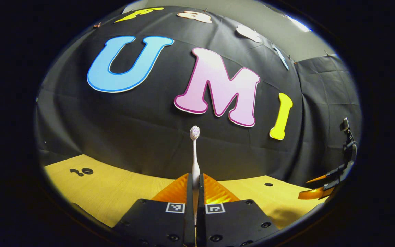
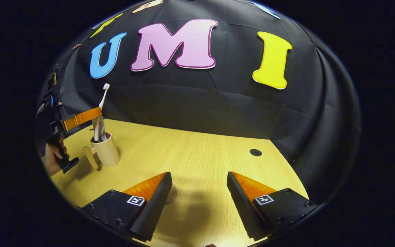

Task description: Put the toothbrush and toothpaste on the desktop into the cup, then pick up the cup and place it on the coaster on the desktop.

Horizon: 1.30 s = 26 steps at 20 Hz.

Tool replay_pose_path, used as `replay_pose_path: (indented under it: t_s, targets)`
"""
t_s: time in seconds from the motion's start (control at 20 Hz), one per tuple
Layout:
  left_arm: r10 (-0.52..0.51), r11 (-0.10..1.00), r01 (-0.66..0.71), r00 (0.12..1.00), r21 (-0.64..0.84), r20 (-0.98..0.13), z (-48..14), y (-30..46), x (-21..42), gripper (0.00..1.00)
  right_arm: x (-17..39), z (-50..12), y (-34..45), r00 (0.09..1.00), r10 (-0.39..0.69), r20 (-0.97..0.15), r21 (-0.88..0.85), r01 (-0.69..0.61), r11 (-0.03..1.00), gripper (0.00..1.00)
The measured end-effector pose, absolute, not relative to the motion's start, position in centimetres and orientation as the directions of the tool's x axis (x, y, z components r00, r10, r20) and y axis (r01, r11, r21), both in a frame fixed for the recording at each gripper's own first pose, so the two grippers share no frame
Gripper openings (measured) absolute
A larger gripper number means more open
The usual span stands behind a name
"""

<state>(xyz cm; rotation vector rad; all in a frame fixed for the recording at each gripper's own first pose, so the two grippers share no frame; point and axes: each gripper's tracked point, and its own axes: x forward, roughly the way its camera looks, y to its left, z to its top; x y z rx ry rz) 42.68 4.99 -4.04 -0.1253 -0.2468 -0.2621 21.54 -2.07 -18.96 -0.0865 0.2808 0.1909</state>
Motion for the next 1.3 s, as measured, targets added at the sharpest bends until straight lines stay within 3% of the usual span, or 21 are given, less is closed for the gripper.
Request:
replay_pose_path:
  t_s: [0.2, 0.4, 0.55, 0.65, 0.75, 1.3]
  targets:
    - [-0.23, 0.968, 0.248, 0.928, -0.024, 0.294, -4.1, 5.3, 43.0, 0.1, 20.3, -20.3, -1.7, 0.938, 0.168, -0.304, -0.081, -0.201, 0.976, 0.98]
    - [-0.257, 0.964, 0.266, 0.932, -0.002, 0.254, -6.0, 5.1, 42.5, 0.14, 20.2, -21.0, -0.8, 0.933, 0.167, -0.32, -0.04, -0.189, 0.981, 0.98]
    - [-0.275, 0.96, 0.279, 0.935, 0.015, 0.224, -6.6, 4.8, 41.6, 0.68, 20.3, -21.1, -0.9, 0.934, 0.155, -0.322, -0.03, -0.174, 0.984, 0.98]
    - [-0.278, 0.96, 0.277, 0.943, 0.034, 0.181, -6.8, 4.8, 40.6, 0.88, 20.4, -20.8, -1.0, 0.934, 0.149, -0.324, -0.019, -0.164, 0.986, 0.98]
    - [-0.289, 0.957, 0.284, 0.948, 0.054, 0.133, -6.8, 4.5, 39.3, 0.98, 20.3, -20.7, -1.5, 0.934, 0.14, -0.329, -0.006, -0.151, 0.989, 0.98]
    - [-0.232, 0.959, 0.262, 0.944, 0.108, -0.236, -8.6, 5.9, 35.3, 0.97, 17.8, -19.0, -6.5, 0.935, 0.068, -0.348, 0.06, -0.05, 0.997, 0.98]
